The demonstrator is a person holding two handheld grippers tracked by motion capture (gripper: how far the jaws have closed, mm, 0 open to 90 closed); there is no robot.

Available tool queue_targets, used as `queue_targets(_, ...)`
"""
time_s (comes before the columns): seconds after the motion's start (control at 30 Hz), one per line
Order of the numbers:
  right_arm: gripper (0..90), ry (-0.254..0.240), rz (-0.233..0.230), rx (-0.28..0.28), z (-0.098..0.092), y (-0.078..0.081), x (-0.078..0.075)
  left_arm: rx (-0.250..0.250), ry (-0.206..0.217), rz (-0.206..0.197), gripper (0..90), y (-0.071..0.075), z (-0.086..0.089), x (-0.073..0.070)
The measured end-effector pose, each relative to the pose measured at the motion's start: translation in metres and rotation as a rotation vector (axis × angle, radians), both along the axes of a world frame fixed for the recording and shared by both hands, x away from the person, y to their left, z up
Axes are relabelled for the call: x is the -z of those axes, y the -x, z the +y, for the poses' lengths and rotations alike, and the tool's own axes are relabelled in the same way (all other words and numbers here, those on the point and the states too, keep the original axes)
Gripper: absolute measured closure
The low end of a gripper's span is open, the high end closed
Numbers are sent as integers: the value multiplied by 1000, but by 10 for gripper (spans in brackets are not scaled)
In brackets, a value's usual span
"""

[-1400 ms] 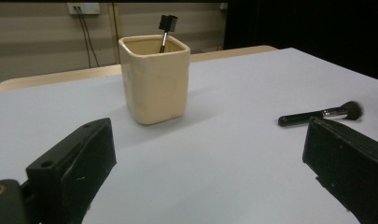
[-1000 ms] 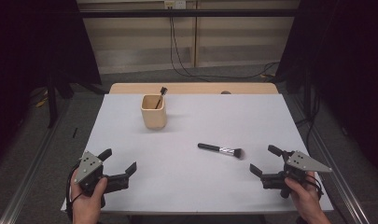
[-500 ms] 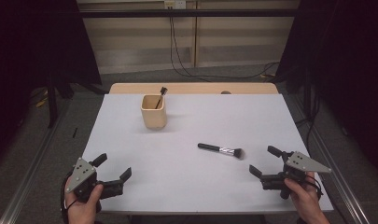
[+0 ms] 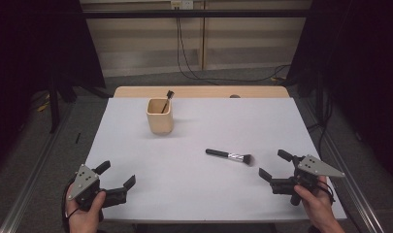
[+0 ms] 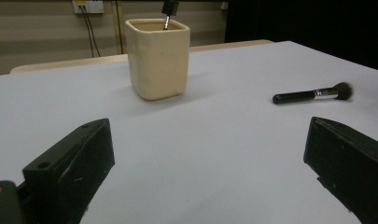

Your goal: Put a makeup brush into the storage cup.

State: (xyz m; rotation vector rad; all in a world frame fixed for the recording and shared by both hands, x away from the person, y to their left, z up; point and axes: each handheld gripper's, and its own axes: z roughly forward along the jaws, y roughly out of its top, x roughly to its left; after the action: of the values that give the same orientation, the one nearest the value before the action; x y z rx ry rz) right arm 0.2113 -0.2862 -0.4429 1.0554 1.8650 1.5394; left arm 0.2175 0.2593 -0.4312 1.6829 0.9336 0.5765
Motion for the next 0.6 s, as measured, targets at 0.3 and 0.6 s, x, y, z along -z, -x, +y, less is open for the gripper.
queue_targets(0.3, 0, -15, 17, -27, 4, -15, -13, -10, -9, -12, 16, 4, 2, -2)
queue_targets(0.6, 0, 38, 31, -98, 7, -26, -25, -15, -6, -10, 16, 6, 0, -3)
